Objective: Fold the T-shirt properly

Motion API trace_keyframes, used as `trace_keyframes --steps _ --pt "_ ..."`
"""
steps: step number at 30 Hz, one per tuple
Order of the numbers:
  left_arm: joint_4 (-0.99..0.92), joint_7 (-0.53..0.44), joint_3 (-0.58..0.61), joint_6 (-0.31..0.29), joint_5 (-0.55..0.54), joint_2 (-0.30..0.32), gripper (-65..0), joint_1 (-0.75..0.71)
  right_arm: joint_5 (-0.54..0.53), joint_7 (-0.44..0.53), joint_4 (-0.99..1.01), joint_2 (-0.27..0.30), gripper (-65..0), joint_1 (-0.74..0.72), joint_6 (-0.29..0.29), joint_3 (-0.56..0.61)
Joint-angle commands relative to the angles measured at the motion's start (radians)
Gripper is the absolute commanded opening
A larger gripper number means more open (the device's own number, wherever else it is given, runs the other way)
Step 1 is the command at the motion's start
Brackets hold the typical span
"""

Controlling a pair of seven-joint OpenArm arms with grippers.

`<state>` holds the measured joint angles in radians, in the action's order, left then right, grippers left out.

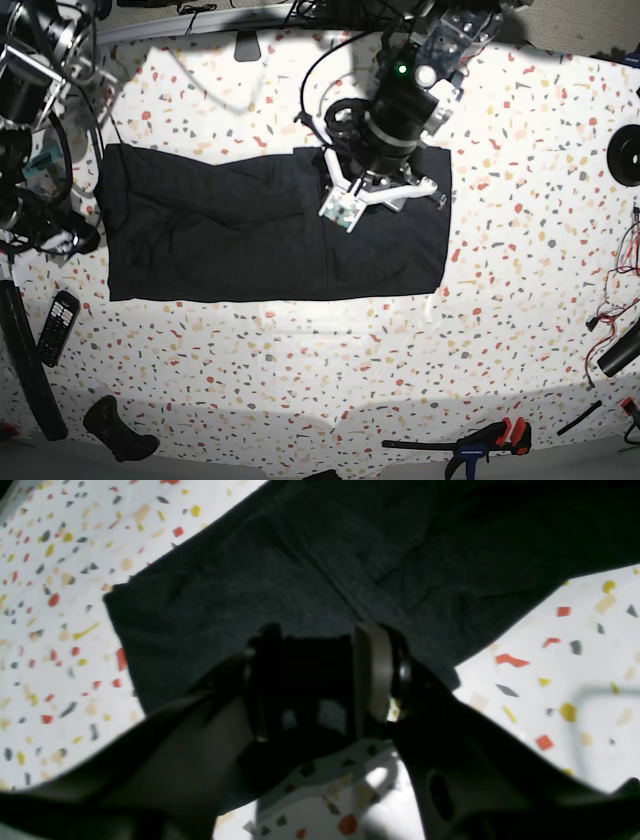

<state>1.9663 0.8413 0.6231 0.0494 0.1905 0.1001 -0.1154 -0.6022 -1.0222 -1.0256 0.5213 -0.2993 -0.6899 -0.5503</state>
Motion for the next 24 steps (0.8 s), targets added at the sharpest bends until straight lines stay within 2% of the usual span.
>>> trace_keyframes --steps 1,7,14,18,21,24 --pt "0.018 -0.020 0.000 0.003 0.008 -0.005 -41.7 0.010 -0.027 0.011 0.016 0.024 -20.9 -0.038 -0.008 -0.005" --pt "0.018 -0.020 0.000 0.003 0.008 -0.005 -41.7 0.010 -0.033 0.014 0.108 0.024 -20.9 -0.069 -0.008 0.023" --pt "0.018 -0.020 0.000 0.003 0.008 -0.005 -41.7 0.010 -0.026 0.058 0.108 0.016 -20.9 -0.066 -0.008 0.186" --pt "0.018 -0.019 0.000 0.003 0.008 -0.005 -41.7 0.010 0.053 0.128 0.108 -0.008 -20.9 -0.066 -0.008 0.231" --pt "0.018 -0.020 0.000 0.003 0.008 -0.005 -41.7 0.010 0.103 0.101 0.108 -0.044 -20.9 -0.064 -0.008 0.231" --pt "0.018 -0.020 0.000 0.003 0.008 -0.005 -41.7 0.011 0.065 0.019 0.108 -0.080 -20.9 -0.064 -0.008 0.231"
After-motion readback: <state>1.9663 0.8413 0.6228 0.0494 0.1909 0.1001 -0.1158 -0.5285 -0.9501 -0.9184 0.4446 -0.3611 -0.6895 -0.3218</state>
